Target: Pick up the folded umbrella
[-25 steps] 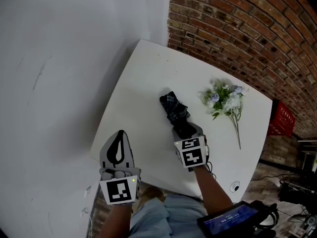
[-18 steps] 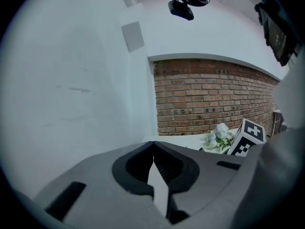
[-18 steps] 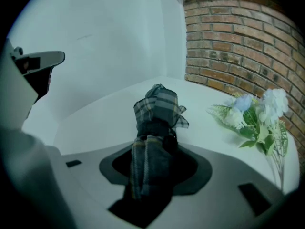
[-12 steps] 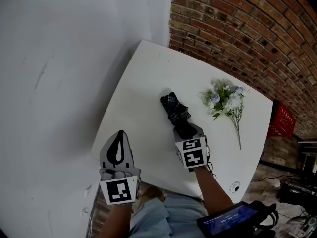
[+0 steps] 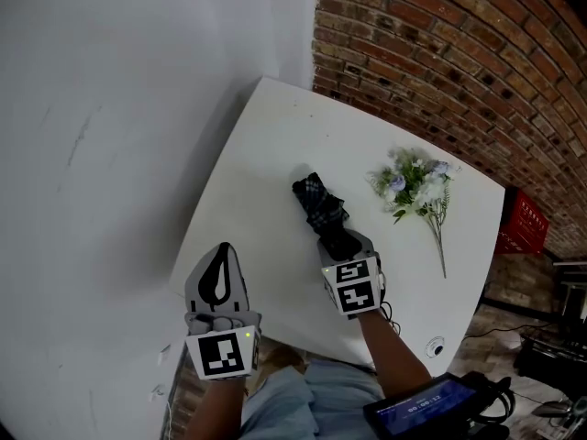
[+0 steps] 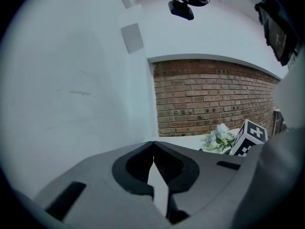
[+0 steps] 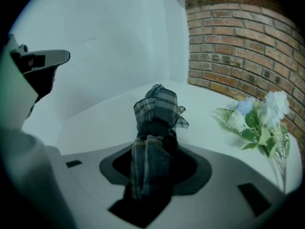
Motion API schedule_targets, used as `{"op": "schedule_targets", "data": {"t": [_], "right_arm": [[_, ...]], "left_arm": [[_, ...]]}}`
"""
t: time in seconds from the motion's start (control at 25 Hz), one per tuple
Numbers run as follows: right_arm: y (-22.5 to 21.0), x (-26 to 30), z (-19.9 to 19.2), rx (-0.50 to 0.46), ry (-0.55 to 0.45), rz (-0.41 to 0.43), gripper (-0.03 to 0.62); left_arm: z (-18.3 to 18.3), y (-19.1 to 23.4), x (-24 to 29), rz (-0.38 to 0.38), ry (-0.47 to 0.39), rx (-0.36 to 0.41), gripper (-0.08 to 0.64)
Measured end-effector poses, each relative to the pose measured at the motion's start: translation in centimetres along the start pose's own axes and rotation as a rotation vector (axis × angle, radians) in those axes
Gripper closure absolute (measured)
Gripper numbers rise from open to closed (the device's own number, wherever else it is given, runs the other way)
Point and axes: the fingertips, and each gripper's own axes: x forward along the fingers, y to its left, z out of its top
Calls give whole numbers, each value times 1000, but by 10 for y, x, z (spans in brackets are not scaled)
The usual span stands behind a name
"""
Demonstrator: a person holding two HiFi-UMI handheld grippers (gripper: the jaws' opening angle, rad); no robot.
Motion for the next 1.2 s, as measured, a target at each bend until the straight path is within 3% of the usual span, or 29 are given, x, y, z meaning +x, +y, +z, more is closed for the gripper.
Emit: {"op": "schedule_targets", "data": {"t": [1.2], "right_arm": [[0, -52, 58, -18, -205, -45, 403]], "left_arm": [[28, -1, -22, -5, -69, 18, 552]]}}
